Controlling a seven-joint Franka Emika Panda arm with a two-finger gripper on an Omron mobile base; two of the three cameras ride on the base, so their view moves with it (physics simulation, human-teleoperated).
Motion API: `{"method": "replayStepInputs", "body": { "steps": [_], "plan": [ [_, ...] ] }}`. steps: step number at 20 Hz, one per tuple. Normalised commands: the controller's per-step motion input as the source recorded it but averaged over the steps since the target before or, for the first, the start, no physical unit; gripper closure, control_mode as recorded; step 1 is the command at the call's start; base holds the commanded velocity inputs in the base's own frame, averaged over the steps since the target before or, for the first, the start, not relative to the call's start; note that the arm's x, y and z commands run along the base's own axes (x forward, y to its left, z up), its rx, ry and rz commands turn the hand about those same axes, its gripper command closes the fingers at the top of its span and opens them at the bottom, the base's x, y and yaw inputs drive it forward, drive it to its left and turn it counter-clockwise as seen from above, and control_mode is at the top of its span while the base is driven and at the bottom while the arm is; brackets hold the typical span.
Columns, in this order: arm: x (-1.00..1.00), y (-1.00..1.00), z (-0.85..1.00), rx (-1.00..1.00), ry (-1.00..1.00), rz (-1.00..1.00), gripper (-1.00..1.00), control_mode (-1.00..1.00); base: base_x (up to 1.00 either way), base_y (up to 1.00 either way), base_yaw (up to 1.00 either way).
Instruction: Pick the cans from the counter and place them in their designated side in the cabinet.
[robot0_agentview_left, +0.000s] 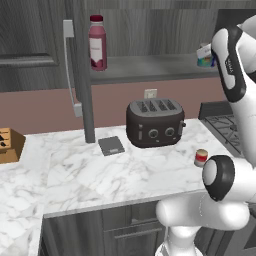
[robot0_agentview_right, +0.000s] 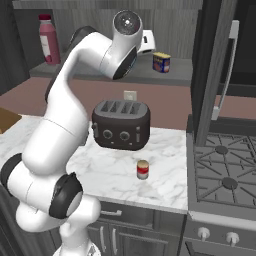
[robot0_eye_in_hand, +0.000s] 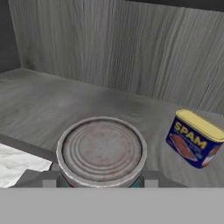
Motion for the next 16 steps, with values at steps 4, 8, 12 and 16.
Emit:
{"method": "replayStepInputs", "body": {
  "steps": [4, 8, 12, 16],
  "plan": [
    [0.00, -0.08, -0.02, 0.00, -0.02, 0.00, 1.00, -1.00, 0.00, 0.00, 0.00],
    [0.00, 0.00, -0.02, 0.00, -0.04, 0.00, 1.00, -1.00, 0.00, 0.00, 0.00],
    [0.00, 0.00, -0.06, 0.00, -0.02, 0.00, 1.00, -1.00, 0.00, 0.00, 0.00],
    [0.00, 0.00, -0.10, 0.00, -0.01, 0.00, 1.00, -1.00, 0.00, 0.00, 0.00]
  ]
}}
